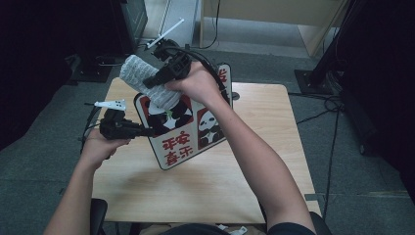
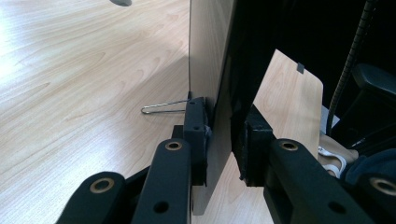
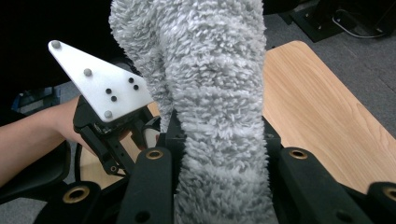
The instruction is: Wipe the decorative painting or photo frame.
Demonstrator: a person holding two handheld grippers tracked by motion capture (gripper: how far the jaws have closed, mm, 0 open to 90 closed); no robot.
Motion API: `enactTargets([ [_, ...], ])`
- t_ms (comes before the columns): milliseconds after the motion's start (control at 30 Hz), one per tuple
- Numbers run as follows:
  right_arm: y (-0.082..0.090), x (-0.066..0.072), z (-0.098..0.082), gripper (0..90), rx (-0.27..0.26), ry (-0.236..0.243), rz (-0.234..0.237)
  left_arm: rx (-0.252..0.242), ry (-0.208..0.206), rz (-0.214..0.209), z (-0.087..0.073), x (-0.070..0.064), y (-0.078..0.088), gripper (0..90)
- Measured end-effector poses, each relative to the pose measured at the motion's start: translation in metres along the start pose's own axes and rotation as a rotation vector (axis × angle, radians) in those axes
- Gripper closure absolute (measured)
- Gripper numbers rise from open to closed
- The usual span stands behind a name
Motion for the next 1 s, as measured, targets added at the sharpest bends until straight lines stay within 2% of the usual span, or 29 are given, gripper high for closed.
enactTargets([
  [133, 0.0, 0.0, 0.0, 67.9, 0.004, -0.004, 0.0, 0.002, -0.001, 0.0, 0.0, 0.0, 0.0, 76.7],
  [267, -0.001, 0.005, 0.004, 68.1, 0.014, 0.02, -0.021, 0.002, -0.004, -0.001, 0.0, 0.0, 0.0, 76.8],
  [433, -0.005, 0.012, 0.009, 68.0, 0.005, 0.003, 0.012, -0.003, -0.006, 0.0, 0.0, 0.0, -0.001, 76.9],
  [533, -0.009, 0.015, 0.007, 67.4, 0.014, 0.017, 0.015, 0.002, -0.01, 0.002, 0.0, 0.0, 0.0, 77.0],
  [733, -0.007, 0.008, 0.004, 67.3, 0.016, 0.017, 0.008, 0.0, -0.009, 0.002, 0.0, -0.001, 0.0, 77.3],
  [1000, 0.002, -0.005, -0.001, 67.3, 0.002, -0.02, -0.002, 0.002, -0.007, 0.004, 0.0, -0.001, 0.0, 77.5],
])
Point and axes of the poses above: each handheld gripper's, and its own axes: y roughly backward along the jaws, z roughly out of its top, x roughly to its left, the point moved 7 cm from there along -y, roughly forward along the jaws, and after that the axes turned 15 degrees about -x, right-handed, at the moved point
